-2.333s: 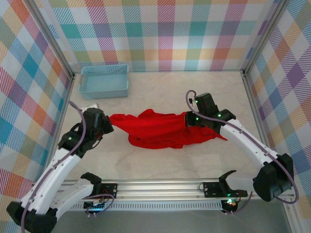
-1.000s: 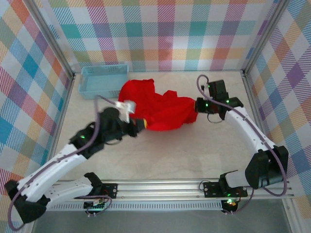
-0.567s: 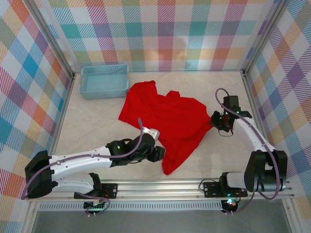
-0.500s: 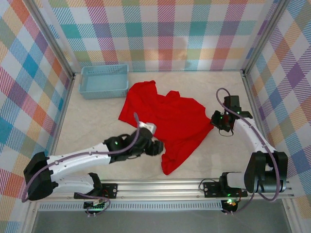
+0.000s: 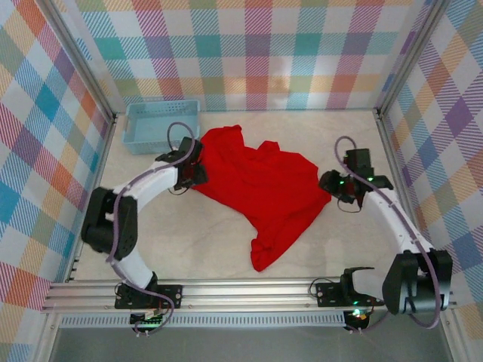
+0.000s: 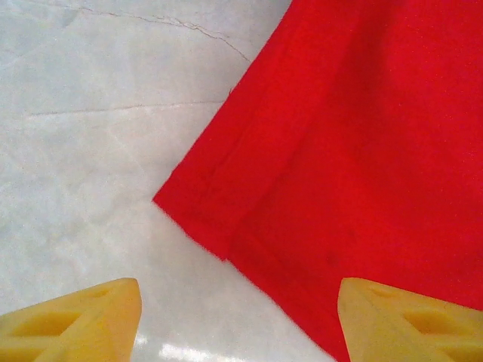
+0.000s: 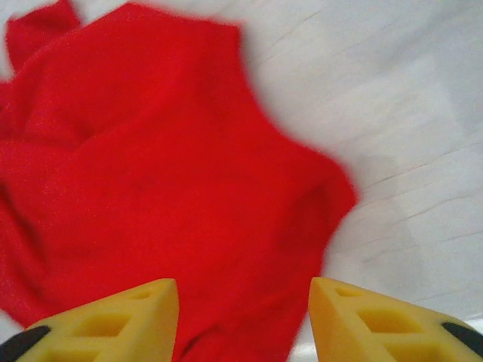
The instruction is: Fold the inside-out t-shirt
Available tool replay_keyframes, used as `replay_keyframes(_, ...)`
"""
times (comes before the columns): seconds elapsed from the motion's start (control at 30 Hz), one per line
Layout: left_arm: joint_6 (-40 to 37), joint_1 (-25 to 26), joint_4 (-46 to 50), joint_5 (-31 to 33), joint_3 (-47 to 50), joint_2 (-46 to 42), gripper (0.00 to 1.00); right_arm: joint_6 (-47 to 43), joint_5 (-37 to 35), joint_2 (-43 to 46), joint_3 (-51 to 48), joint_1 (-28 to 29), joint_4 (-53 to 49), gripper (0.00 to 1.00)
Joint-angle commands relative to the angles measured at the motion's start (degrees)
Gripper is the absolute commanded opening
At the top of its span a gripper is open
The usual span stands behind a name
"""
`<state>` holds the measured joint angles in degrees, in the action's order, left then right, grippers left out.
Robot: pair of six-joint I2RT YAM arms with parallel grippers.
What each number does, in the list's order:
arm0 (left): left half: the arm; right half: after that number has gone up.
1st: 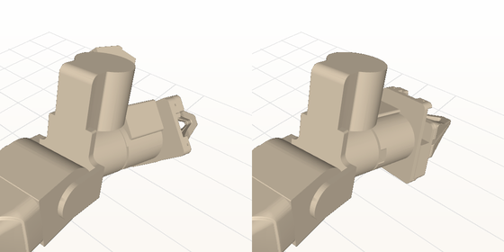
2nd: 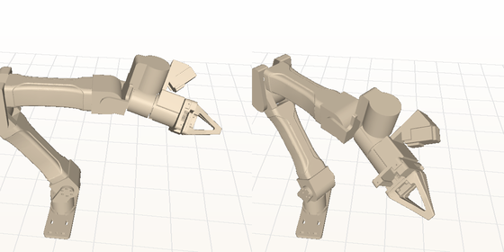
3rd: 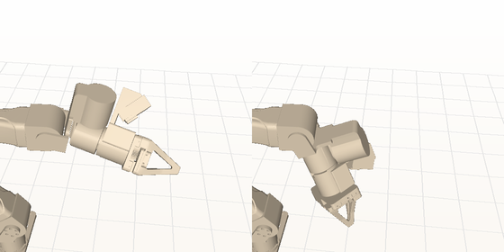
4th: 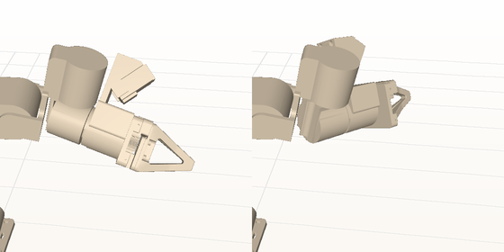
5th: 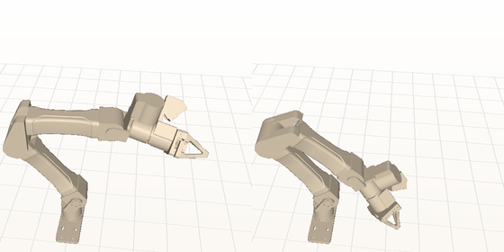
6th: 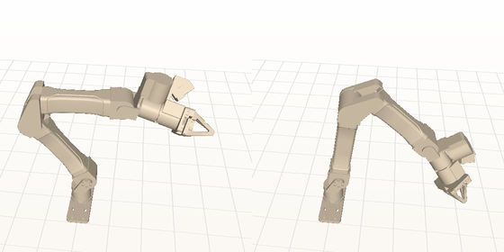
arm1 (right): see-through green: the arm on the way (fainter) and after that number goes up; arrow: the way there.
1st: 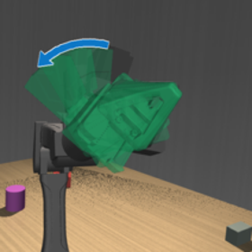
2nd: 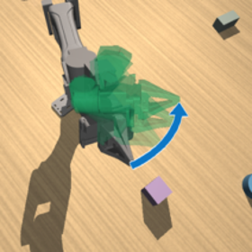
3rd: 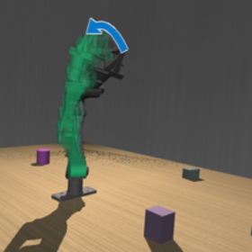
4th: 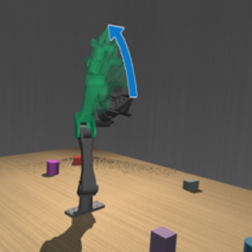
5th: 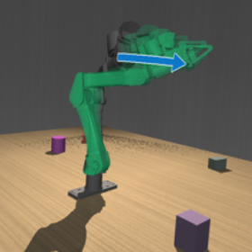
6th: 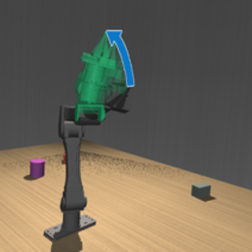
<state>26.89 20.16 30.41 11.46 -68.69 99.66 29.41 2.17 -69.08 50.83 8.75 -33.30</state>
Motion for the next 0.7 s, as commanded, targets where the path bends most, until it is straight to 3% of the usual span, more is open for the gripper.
replay_keyframes(0.0, -3.21, -1.41, 3.17, 0.26, -5.05, 4.87, 0.66, 1.71, -2.81, 1.13, -3.23, 7.8, -3.06, 0.52)
replay_keyframes(0.17, -3.54, -2.81, 3.29, 2.42, -8.95, 10.64, 0.61, 4.6, -3.41, 0.98, -8.65, 13.54, -1.77, 0.53)
replay_keyframes(0.37, -3.94, -3.55, 5.26, 3.15, -13.63, 16.63, 0.43, 6.12, -2.68, -1.1, -10.33, 17.1, -0.22, 0.53)
replay_keyframes(0.67, -3.69, -3.55, 3.33, 1.59, -9.2, 12.45, 0.17, 10.19, -1.27, -7.69, -10.39, 22.91, 3.41, 0.52)
